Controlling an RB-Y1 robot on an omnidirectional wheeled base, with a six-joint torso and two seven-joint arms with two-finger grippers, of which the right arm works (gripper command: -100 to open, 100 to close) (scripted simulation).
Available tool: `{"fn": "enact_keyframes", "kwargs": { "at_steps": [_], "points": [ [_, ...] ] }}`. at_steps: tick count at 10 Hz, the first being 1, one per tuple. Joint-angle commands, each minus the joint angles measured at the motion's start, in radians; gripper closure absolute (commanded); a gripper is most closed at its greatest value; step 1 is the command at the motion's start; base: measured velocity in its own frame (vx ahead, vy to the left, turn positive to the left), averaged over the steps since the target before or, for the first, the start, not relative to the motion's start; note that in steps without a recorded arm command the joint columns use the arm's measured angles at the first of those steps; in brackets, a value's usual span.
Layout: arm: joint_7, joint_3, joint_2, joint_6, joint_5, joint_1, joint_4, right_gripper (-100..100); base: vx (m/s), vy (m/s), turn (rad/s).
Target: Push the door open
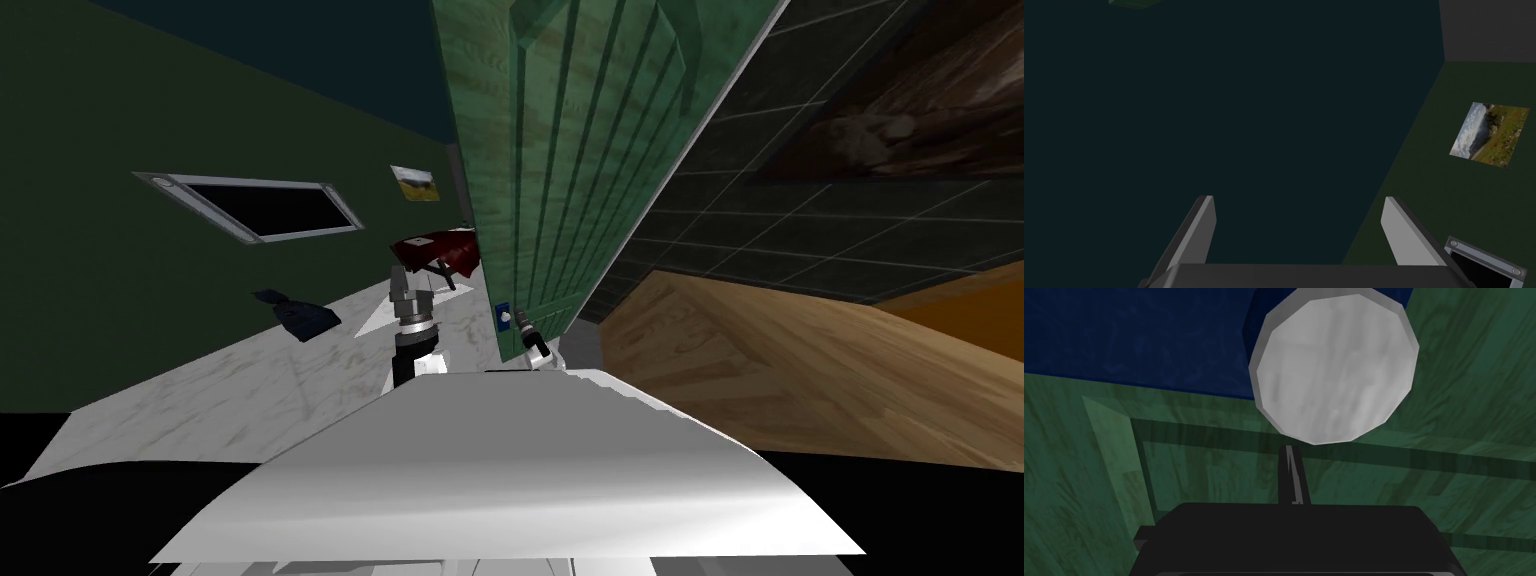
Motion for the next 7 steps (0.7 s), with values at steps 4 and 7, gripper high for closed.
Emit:
{"fn": "enact_keyframes", "kwargs": {
  "at_steps": [4,7],
  "points": [
    [0.025,0.082,-0.025,-0.006,0.003,0.065,-0.044,-100,-0.107,-0.031,-0.128],
    [0.047,0.152,0.003,-0.012,0.006,0.121,-0.082,-100,-0.170,-0.058,-0.149]
  ]
}}
